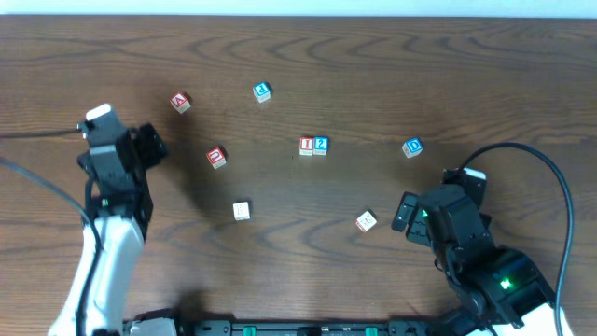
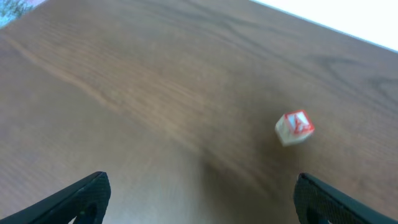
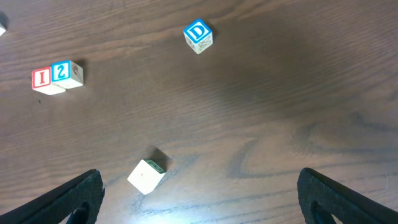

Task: Spell out Ai2
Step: 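Raise the left arm and reach toward the red 'A' block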

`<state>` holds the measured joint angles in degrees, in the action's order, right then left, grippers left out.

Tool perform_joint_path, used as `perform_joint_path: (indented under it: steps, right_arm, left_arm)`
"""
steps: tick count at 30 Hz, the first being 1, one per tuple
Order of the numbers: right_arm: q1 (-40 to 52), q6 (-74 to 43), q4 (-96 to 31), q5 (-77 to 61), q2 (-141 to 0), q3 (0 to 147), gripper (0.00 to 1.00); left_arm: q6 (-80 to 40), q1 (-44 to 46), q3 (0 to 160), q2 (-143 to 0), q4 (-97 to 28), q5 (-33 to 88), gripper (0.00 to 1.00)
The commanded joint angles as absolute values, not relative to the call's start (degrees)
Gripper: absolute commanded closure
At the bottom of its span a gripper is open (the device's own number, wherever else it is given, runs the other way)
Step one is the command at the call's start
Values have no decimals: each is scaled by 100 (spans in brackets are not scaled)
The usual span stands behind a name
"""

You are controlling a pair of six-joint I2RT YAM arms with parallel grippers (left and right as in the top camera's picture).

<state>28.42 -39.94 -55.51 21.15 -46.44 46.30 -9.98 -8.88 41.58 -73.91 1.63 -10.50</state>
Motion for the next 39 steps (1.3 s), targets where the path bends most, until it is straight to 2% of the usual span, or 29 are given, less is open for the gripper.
perform_joint_path:
  steps: [1,13,22,29,35,39]
  right_arm:
    - [2891,-4066,-5553,2161,-4619,4600,1]
    - [2891,-4066,-5553,2161,-4619,4600,1]
    - [2891,-4066,-5555,2161,-4619,4600,1]
    - [2891,-4066,-5553,2161,-4619,4600,1]
    - [2891,-4066,-5553,2161,-4619,4600,1]
    - [2891,-4066,-5553,2161,-4619,4600,1]
  left_arm:
    - [-851,-897,4978,-7913,-95,-1024,4]
    - [-854,-506,8267,-10370,-1603,-952,4]
    - [-1433,-316,9701,-11596,-2648,-650,4]
    - [-2438,-305,9922,-11843,-3374,-32,4]
    - [-2449,-296,9922,-11843,-3365,784,5]
    - [-2447,-296,9922,-11843,-3251,749,5]
